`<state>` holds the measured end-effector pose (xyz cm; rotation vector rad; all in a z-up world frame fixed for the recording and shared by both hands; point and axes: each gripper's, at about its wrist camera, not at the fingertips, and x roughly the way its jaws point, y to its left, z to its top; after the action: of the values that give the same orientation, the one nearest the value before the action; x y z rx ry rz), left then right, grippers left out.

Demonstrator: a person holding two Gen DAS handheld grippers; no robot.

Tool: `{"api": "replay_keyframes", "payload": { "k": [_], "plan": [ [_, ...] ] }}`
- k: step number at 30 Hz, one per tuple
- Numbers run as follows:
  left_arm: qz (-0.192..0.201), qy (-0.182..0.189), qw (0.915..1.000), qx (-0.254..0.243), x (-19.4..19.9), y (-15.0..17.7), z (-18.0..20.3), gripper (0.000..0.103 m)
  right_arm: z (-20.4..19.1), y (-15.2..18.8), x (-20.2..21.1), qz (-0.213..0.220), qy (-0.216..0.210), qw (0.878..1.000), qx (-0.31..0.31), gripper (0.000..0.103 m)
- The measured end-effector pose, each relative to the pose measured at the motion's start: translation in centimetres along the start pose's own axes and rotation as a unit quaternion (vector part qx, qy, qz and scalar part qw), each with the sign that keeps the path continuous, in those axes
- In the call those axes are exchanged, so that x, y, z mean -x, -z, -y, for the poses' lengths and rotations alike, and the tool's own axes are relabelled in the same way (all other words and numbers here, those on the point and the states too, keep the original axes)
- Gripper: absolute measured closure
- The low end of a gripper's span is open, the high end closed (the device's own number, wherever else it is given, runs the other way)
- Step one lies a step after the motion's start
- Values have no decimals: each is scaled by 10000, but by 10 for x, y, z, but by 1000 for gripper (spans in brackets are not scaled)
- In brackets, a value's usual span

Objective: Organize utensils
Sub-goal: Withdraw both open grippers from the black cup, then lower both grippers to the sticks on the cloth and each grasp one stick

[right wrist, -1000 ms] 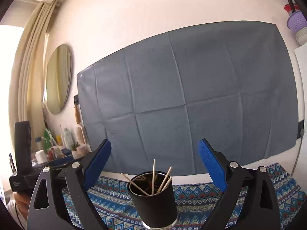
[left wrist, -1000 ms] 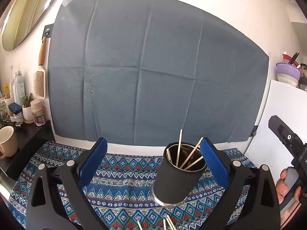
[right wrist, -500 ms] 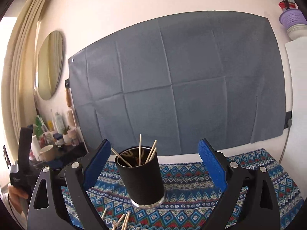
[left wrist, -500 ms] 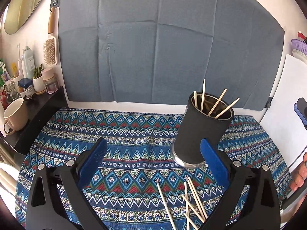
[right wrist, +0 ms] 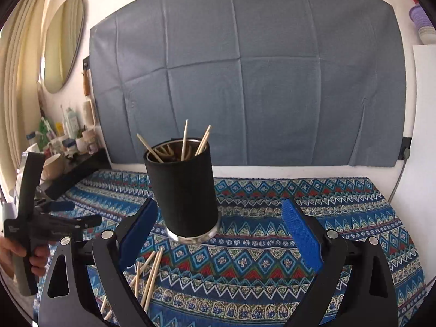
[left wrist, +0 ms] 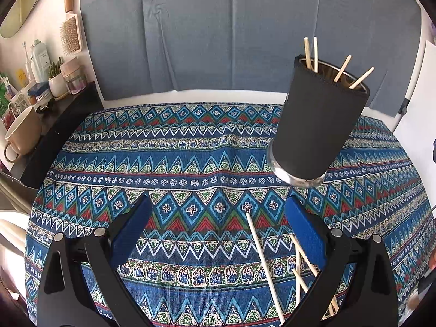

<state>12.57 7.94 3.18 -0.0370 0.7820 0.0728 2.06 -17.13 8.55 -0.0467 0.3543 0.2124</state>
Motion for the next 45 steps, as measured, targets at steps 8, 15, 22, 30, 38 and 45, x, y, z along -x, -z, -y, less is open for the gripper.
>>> {"api": "replay_keyframes", "payload": {
  "k": [8, 15, 22, 30, 38, 45],
  "plan": [
    [-712, -200, 9973, 5, -30, 18, 2, 8, -21, 30, -29, -1120, -424, 9918, 450, 16],
    [-1158, -6, 9932, 76, -44, 27, 6, 12, -43, 57, -53, -1868, -734, 9771, 707, 18],
    [-1527, 126, 9882, -30, -53, 33, 18, 21, -61, 80, -70, -2528, -1043, 9576, 910, 29],
    [-1857, 125, 9825, -43, -60, 36, 22, 32, -79, 95, -76, -3068, -1442, 9353, 1018, 43],
    [-1794, 175, 9831, -323, -57, 43, 39, 55, -92, 102, -76, -3163, -1513, 9286, 1213, 70],
    [-1801, 356, 9817, -502, -47, 44, 43, 93, -96, 102, -74, -3218, -1594, 9251, 1234, 91]
  ]
}}
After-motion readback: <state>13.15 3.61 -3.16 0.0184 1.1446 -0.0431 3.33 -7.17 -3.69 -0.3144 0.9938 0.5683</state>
